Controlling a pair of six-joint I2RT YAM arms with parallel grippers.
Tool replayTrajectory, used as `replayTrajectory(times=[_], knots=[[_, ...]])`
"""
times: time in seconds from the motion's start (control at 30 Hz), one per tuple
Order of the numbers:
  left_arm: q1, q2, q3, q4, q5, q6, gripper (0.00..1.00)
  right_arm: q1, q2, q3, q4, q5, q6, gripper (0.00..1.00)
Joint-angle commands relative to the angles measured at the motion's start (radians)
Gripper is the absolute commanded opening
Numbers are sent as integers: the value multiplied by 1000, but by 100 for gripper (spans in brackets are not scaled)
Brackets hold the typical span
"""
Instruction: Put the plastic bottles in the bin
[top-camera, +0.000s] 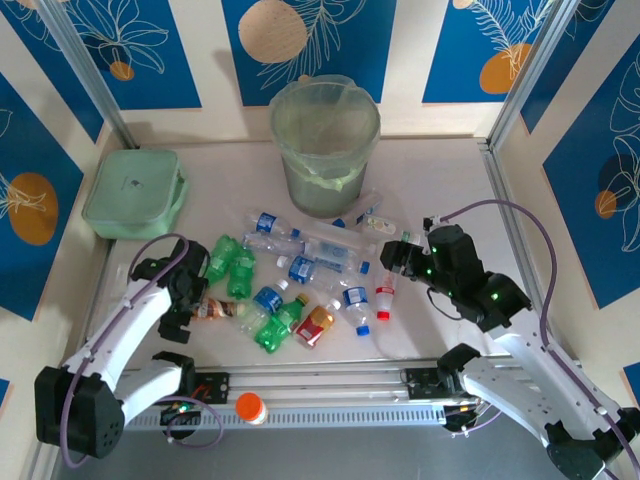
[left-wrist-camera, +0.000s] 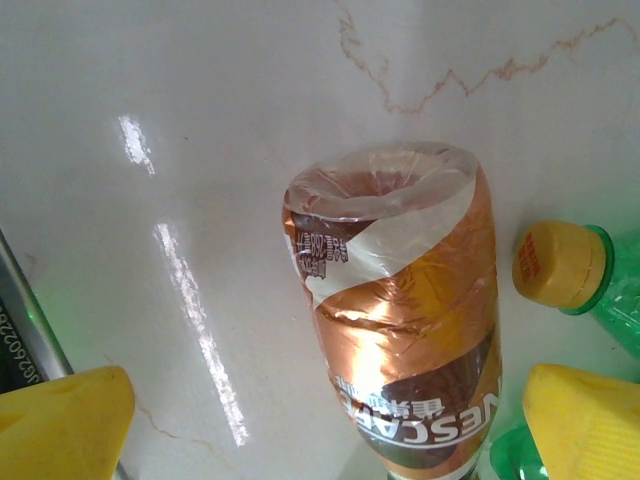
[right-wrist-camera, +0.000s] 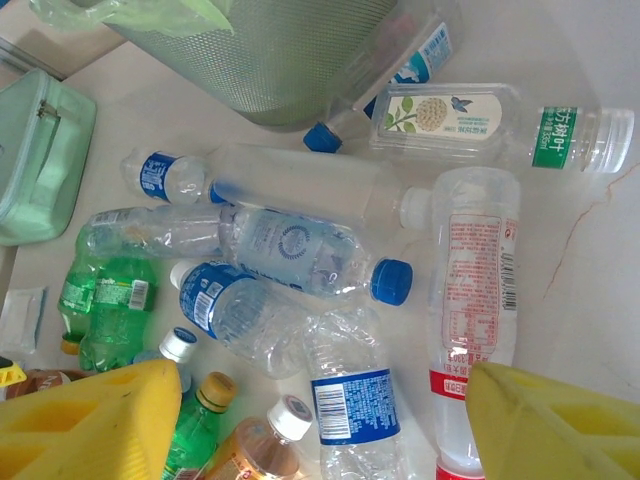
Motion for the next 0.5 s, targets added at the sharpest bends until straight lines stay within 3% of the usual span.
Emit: replayTrajectory(times=[0.0,0.3,0.47], knots=[[10,29,-24,31,8,-46,98,6,8,-2,16,21,7,75],[15,135,-82,154,42,-41,98,7,7,-26,46,48,21,75],[15,205,-94,207,46,-30,92,6,3,-30,47,76,26,75]])
